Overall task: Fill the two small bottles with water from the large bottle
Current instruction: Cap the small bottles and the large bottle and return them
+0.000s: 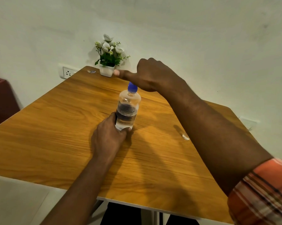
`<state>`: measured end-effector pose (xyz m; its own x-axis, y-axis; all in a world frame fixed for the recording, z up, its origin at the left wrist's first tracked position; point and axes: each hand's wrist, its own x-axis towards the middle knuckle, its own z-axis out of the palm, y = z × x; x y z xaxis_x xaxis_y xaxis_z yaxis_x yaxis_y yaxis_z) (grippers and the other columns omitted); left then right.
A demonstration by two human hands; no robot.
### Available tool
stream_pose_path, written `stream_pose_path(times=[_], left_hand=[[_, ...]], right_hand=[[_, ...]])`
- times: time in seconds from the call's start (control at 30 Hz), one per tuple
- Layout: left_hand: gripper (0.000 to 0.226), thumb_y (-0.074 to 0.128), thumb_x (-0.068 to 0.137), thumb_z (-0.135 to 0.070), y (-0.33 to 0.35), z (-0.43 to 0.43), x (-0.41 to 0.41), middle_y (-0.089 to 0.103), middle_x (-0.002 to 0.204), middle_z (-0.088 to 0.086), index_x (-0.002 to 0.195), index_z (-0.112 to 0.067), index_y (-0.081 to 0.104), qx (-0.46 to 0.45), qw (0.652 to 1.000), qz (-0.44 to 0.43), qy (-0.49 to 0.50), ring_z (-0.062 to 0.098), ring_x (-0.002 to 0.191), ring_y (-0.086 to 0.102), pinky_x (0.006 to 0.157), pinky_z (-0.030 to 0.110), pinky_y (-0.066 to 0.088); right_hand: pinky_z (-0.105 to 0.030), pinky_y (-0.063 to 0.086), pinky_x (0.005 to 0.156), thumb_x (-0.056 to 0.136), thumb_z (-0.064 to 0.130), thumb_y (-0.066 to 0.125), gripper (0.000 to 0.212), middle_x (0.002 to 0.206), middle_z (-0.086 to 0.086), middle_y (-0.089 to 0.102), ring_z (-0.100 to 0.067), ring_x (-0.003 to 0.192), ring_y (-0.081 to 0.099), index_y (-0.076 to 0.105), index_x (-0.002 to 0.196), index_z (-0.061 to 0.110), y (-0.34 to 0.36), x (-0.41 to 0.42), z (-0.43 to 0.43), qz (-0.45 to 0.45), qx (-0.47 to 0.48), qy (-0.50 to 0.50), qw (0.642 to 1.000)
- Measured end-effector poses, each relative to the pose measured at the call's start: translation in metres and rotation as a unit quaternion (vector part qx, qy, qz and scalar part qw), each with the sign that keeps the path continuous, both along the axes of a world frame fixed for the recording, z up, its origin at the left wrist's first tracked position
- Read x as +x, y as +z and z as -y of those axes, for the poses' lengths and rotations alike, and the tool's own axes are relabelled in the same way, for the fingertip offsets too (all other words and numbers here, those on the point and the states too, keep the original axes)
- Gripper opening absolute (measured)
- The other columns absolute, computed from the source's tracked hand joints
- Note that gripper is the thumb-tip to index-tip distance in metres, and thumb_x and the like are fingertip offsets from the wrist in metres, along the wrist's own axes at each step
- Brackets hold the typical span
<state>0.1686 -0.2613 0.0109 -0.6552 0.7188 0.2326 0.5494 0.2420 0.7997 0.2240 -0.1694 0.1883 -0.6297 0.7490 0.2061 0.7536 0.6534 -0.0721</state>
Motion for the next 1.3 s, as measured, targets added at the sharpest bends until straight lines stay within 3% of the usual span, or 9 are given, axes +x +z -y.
stream_pose_path(times=[0.13,0.23,0.37,0.47,0.57,0.7,0.97,1.13,1.3], left_hand=[[0.066,0.080,0.075,-0.037,-0.004,-0.002,0.000,0.067,0.120,0.003,0.133,-0.020,0.053,0.010,1.000,0.002,-0.008,0.022,0.108,0.062,0.080,0.029,0.044],[0.092,0.084,0.070,-0.033,-0.008,0.002,-0.001,0.054,0.138,0.008,0.147,-0.015,0.035,0.004,1.000,0.019,-0.003,0.026,0.117,0.058,0.098,0.038,0.046],[0.086,0.085,0.069,-0.022,-0.011,0.016,0.009,0.045,0.134,0.006,0.142,-0.021,0.038,0.043,0.999,0.030,0.006,0.027,0.105,0.060,0.085,0.046,0.054],[0.071,0.081,0.073,-0.015,-0.010,0.025,0.026,0.049,0.125,0.006,0.132,-0.019,0.042,0.047,0.999,0.004,0.008,0.026,0.102,0.058,0.079,0.042,0.052],[0.052,0.076,0.078,-0.016,-0.010,0.029,0.038,0.053,0.115,0.005,0.121,-0.017,0.047,0.031,0.999,-0.023,-0.009,0.024,0.101,0.056,0.077,0.036,0.046],[0.034,0.071,0.083,-0.021,-0.011,0.027,0.060,0.058,0.108,0.003,0.113,-0.019,0.057,0.006,0.997,-0.063,-0.052,0.021,0.100,0.058,0.079,0.038,0.048],[0.026,0.066,0.088,-0.023,-0.012,0.001,0.126,0.063,0.111,-0.001,0.113,-0.017,0.065,0.001,0.980,-0.097,-0.176,0.016,0.101,0.060,0.084,0.033,0.050],[0.028,0.064,0.089,-0.021,-0.009,-0.026,0.167,0.064,0.113,0.002,0.116,-0.014,0.066,0.010,0.973,-0.098,-0.209,0.018,0.105,0.060,0.088,0.033,0.049],[0.030,0.062,0.089,-0.021,-0.008,-0.052,0.192,0.065,0.113,0.004,0.117,-0.013,0.065,0.009,0.972,-0.108,-0.208,0.022,0.106,0.060,0.086,0.037,0.049]], right_hand=[[-0.031,0.032,0.054,0.088,0.074,0.033,0.068,0.057,0.000,0.046,-0.015,0.052,0.042,0.038,0.056,0.014,-0.008,0.012,-0.001,-0.120,-0.022,-0.028,0.992],[-0.038,0.051,0.066,0.090,0.070,0.035,0.076,0.066,-0.009,0.066,-0.025,0.061,0.062,0.057,0.062,0.003,-0.031,0.029,-0.001,-0.286,-0.069,-0.063,0.954],[-0.033,0.046,0.058,0.096,0.052,0.047,0.058,0.068,-0.009,0.068,-0.025,0.065,0.064,0.068,0.071,0.004,-0.086,0.058,0.010,-0.414,-0.102,-0.094,0.899],[-0.022,0.041,0.060,0.094,0.040,0.058,0.034,0.082,-0.004,0.074,-0.013,0.071,0.064,0.075,0.092,0.010,-0.128,0.080,0.017,-0.417,-0.153,-0.114,0.889],[-0.028,0.050,0.066,0.090,0.034,0.065,0.027,0.087,-0.002,0.074,-0.011,0.076,0.066,0.074,0.105,0.013,-0.155,0.101,0.018,-0.424,-0.184,-0.128,0.877],[-0.022,0.044,0.063,0.088,0.026,0.068,0.021,0.075,0.003,0.067,-0.005,0.063,0.059,0.073,0.103,0.012,-0.171,0.134,0.017,-0.433,-0.189,-0.139,0.870],[-0.011,0.043,0.066,0.085,0.015,0.070,0.008,0.077,0.007,0.068,0.003,0.069,0.060,0.075,0.091,0.012,-0.184,0.195,0.020,-0.474,-0.162,-0.179,0.847],[-0.018,0.049,0.071,0.082,0.013,0.071,0.015,0.089,-0.003,0.075,-0.007,0.077,0.064,0.075,0.096,0.011,-0.184,0.234,0.007,-0.515,-0.088,-0.285,0.804],[-0.036,0.054,0.088,0.076,0.018,0.079,0.048,0.102,-0.007,0.072,-0.017,0.095,0.066,0.065,0.121,0.009,-0.184,0.249,-0.014,-0.501,-0.082,-0.317,0.801]])
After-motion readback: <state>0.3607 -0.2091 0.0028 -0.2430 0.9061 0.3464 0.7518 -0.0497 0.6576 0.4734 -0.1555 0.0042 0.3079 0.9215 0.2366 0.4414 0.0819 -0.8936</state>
